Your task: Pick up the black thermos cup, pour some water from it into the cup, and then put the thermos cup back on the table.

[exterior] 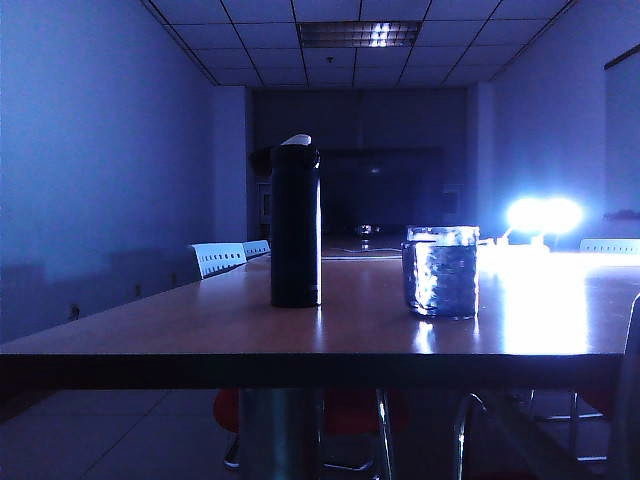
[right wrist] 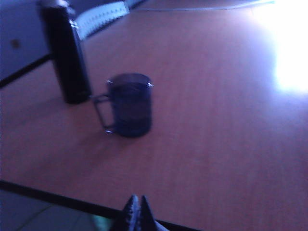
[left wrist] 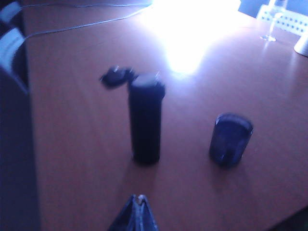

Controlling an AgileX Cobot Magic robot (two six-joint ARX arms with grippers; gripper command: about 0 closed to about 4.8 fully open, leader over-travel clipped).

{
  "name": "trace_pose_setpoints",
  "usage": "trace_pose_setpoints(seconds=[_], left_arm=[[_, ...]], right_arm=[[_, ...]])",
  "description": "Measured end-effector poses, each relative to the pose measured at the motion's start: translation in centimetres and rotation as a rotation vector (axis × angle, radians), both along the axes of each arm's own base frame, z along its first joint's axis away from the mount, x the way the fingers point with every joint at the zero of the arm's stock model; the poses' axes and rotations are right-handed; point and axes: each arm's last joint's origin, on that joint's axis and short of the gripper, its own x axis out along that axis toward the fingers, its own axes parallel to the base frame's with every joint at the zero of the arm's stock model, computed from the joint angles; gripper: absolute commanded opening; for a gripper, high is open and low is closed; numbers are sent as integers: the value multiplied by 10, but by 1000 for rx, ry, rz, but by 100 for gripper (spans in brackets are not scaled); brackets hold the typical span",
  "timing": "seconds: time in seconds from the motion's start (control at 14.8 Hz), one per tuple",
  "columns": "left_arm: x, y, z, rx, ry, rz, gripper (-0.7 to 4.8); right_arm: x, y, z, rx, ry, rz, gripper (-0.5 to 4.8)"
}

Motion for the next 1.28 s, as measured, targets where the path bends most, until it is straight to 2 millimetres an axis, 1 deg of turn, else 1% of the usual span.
trace_pose_setpoints(seconds=[0.13,0.2,0.34,0.47,0.54,0.61,0.81,0.94,1.01,1.15,1.28], left_arm=[[-19,11,-29,-54,37,36,-6],[-27,16,-39,-75,40,64,-6],[-35,22,-59,-85,43,82,-6],[-38,23,-81,-73,69,96,-6],[-37,23,-88,-67,80,97,-6],[-36,22,-89,-78,73,97,-6],[-34,21,-85,-137,0,94,-6],[-37,23,-92,-153,-28,93,-6],[-37,25,-100,-163,-50,106,-6],[-36,35,-127,-160,-55,187,-6],[-36,46,-149,-163,-63,258,-6]], right_arm=[[1,0,0,-2,-15,-17,-1],[1,0,0,-2,-15,-17,-1],[1,0,0,-2,-16,-18,-1],[1,0,0,-2,-16,-18,-1],[1,0,0,-2,-16,-18,-1],[1,0,0,-2,-15,-18,-1],[1,0,0,-2,-16,-18,-1],[1,0,0,-2,-15,-18,-1],[1,0,0,-2,-16,-18,-1],[1,0,0,-2,-16,-18,-1],[1,0,0,-2,-16,-18,-1]])
